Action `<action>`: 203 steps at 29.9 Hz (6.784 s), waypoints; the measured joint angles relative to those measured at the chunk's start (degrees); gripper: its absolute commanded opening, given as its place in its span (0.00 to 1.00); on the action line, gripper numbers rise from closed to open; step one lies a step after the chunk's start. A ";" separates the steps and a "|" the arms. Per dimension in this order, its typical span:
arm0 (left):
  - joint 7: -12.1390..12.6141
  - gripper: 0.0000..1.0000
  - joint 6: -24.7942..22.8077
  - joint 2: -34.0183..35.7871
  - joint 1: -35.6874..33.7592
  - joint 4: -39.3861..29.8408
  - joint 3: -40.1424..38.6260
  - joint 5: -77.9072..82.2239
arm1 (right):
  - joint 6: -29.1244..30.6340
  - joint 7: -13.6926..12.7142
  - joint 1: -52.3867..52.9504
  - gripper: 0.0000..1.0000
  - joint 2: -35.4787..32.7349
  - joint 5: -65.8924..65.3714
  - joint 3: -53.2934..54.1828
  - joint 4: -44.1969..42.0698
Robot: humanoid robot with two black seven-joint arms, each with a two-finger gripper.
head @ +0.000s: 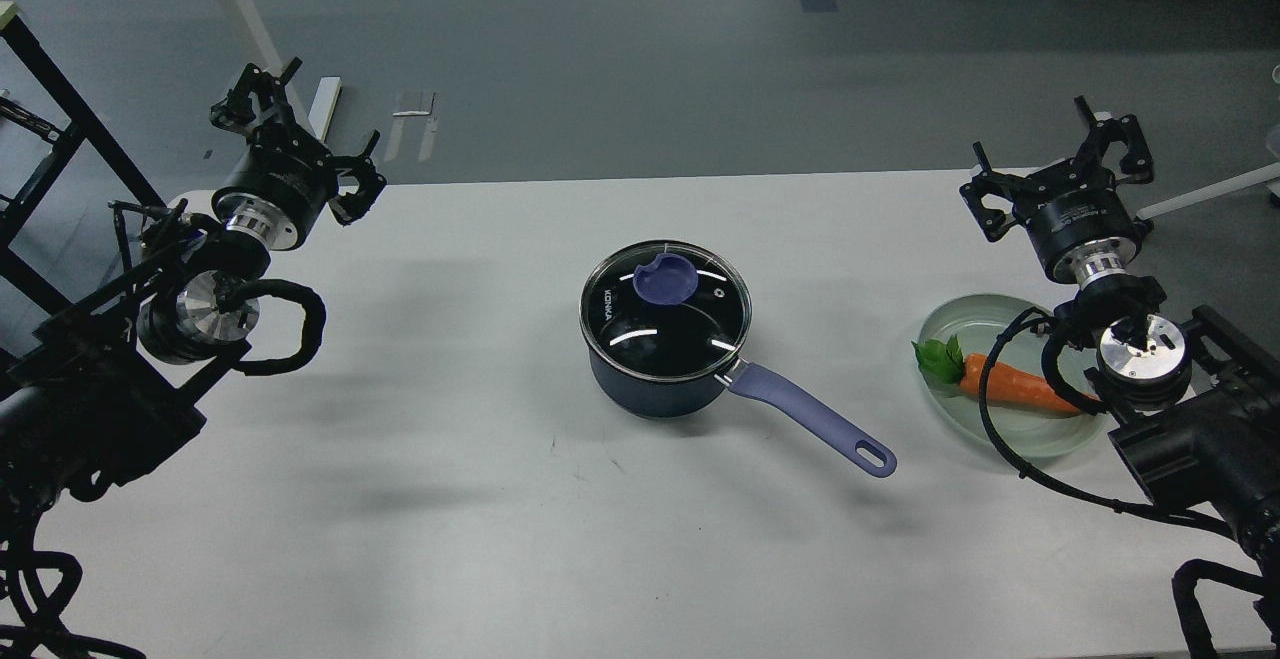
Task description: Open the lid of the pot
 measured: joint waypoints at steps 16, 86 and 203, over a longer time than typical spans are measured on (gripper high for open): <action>0.49 0.99 0.67 0.16 0.00 -0.05 -0.38 -0.07 | -1.88 0.09 0.37 1.00 -7.57 -0.45 -6.07 7.34; 3.45 0.99 -3.03 2.32 -1.95 -0.23 0.80 3.14 | -10.15 -9.36 54.83 0.72 -13.02 -79.52 -95.36 57.77; 1.66 0.54 26.85 -11.73 -19.10 -5.90 45.94 107.75 | -8.83 -11.02 57.87 0.26 -11.27 -78.68 -95.00 57.55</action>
